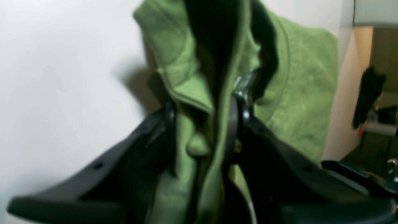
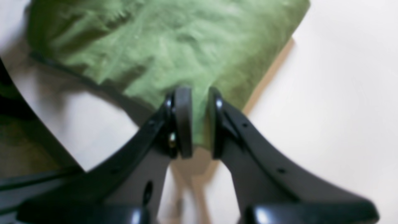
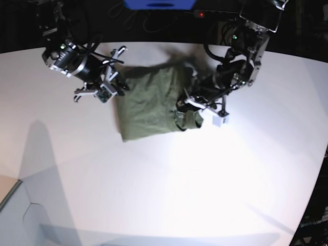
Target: Layout the t-shirt on the table in an organized manner, then fold the t-shirt properly
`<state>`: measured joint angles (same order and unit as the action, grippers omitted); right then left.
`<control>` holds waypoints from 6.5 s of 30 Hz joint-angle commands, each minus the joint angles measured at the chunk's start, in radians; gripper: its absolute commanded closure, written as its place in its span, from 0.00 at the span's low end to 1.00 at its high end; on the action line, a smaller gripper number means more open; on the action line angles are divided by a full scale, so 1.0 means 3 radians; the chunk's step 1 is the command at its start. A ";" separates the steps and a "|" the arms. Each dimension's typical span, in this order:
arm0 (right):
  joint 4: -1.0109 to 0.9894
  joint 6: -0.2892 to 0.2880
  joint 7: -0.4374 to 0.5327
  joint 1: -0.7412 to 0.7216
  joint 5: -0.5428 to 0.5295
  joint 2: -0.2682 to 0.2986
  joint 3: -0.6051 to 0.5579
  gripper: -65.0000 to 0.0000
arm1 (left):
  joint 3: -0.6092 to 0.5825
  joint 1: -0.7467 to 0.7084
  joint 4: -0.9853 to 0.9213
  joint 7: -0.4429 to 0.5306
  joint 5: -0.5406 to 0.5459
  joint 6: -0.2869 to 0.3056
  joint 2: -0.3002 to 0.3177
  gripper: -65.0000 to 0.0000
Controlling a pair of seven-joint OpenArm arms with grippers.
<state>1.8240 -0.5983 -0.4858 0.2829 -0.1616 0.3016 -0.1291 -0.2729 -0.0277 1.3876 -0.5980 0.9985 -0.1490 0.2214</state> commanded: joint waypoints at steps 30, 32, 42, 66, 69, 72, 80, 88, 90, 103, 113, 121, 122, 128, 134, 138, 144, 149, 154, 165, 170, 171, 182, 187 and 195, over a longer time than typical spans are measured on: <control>0.0183 -0.0187 0.0077 0.0379 -0.0047 -0.0537 0.2965 0.87 | -0.1006 0.1440 -0.0071 -0.0418 -0.2282 0.0591 -0.0260 1.00; 0.0183 -0.0333 0.0077 0.0379 -0.0047 -0.0629 0.3174 0.87 | -0.1006 0.1450 -0.0143 -0.0418 -0.2666 0.0739 -0.0388 1.00; 0.0188 -0.0333 0.0077 0.0374 -0.0042 -0.0936 0.3793 0.87 | -0.1006 0.1660 -0.1171 -0.0019 -0.4313 0.2018 -0.1124 1.00; 0.0316 -0.0333 0.0077 0.0492 -0.0032 -0.1146 0.4054 0.87 | -0.2228 0.1926 -0.1820 0.1239 -0.4773 0.2054 -0.1262 0.99; 0.0316 -0.0333 0.0077 0.0476 -0.0032 -0.1141 0.4054 0.87 | -0.2223 0.1931 -0.1820 0.1188 -0.4778 0.2054 -0.1262 0.99; 0.0316 -0.0333 0.0077 0.0466 -0.0032 -0.1141 0.4049 0.87 | -0.2223 0.2038 -0.1820 0.0860 -0.4778 0.2049 -0.1262 0.99; 0.0316 -0.0333 0.0077 0.0461 -0.0032 -0.1136 0.3880 0.87 | -0.2115 0.2079 -0.1426 0.0743 -0.4773 0.2023 -0.1262 0.56; 0.0316 -0.0333 0.0077 0.0461 -0.0032 -0.1130 0.3875 0.87 | -0.2110 0.2089 -0.1114 0.0722 -0.4773 0.2023 -0.1262 0.51; 0.0316 -0.0333 0.0077 0.0461 -0.0032 -0.1130 0.3875 0.87 | -0.2110 0.2130 -0.1073 0.0712 -0.4778 0.2023 -0.1262 0.51; 0.0311 -0.0333 0.0077 0.0251 -0.0027 -0.1095 0.3389 0.87 | -0.0637 0.1849 -0.0183 0.0676 -0.4778 0.2028 -0.0853 0.51; 0.0065 -0.0333 0.0077 -0.0107 -0.0022 -0.1054 0.2622 0.88 | 0.0754 0.0668 0.0998 0.0359 -0.4758 0.2049 -0.0245 0.51; -0.0134 -0.0333 0.0093 -0.0102 -0.0032 -0.1130 0.2244 0.88 | 0.1567 -0.0146 0.1438 0.0359 -0.4758 0.2054 -0.0214 0.51; -0.0191 -0.0333 0.0098 -0.0096 -0.0037 -0.1120 0.2244 0.88 | 0.1639 -0.0222 0.1474 0.0359 -0.4758 0.2054 -0.0214 0.51; -0.0467 -0.0333 0.0103 -0.0025 -0.0047 -0.1044 0.2233 0.88 | 0.1782 -0.0509 0.1515 0.0364 -0.4753 0.2054 -0.0234 0.51; -0.0712 -0.0333 0.0103 -0.0035 -0.0047 -0.1038 0.2233 0.88 | 0.1787 -0.0591 0.1515 0.0359 -0.4763 0.2044 -0.0296 0.51; -0.0687 -0.0333 0.0103 -0.0030 -0.0047 -0.1033 0.2249 0.88 | 0.1853 -0.0591 0.1520 0.0364 -0.4773 0.2049 -0.0378 0.51; -0.0513 -0.0333 0.0108 -0.0040 -0.0047 -0.0972 0.2612 0.88 | 0.1859 -0.0652 0.1658 0.0359 -0.4753 0.2054 -0.0418 0.52; -0.0262 -0.0333 0.0093 -0.0040 -0.0047 -0.0982 0.3021 0.88 | 0.1859 -0.0805 0.1791 0.0359 -0.4748 0.2054 -0.0582 0.82; -0.0252 -0.0333 0.0077 -0.0035 -0.0047 -0.1069 0.3614 0.88 | 0.1864 -0.1066 0.2006 0.0364 -0.4748 0.2054 -0.0899 0.99; -0.0411 -0.0333 0.0077 0.0333 -0.0047 -0.1274 0.4458 0.88 | 0.1853 -0.1752 0.2087 0.0395 -0.4732 0.2059 -0.1262 1.00; -0.0728 -0.0333 0.0088 0.0492 -0.0047 -0.1263 0.4535 0.88 | 0.1879 -0.2176 0.2087 0.0569 -0.4211 0.2054 -0.1262 1.00; -0.0779 -0.0333 0.0098 0.0517 -0.0047 -0.1258 0.4535 0.88 | 0.1879 -0.2278 0.2087 0.0635 -0.4124 0.2054 -0.1262 1.00; -0.1531 -0.0333 0.0098 0.0625 -0.0032 -0.1146 0.4381 0.88 | 0.1879 -0.3025 0.2011 0.1014 -0.3904 0.2018 -0.1262 1.00; -0.1664 -0.0333 0.0103 0.0691 -0.0027 -0.1156 0.4243 0.88 | 0.1925 -0.3081 0.1919 0.0983 -0.3786 0.2018 -0.1262 1.00; -0.2508 -0.0333 0.0139 0.0701 -0.0016 -0.1146 0.3865 0.88 | 0.1986 -0.2688 0.0527 0.1014 -0.3786 0.2018 -0.0966 1.00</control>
<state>1.0561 -0.6949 -0.4637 0.4828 -0.1535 -0.0521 1.0233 0.3191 -0.8074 1.5269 -0.3038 -0.1440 0.4553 -0.0689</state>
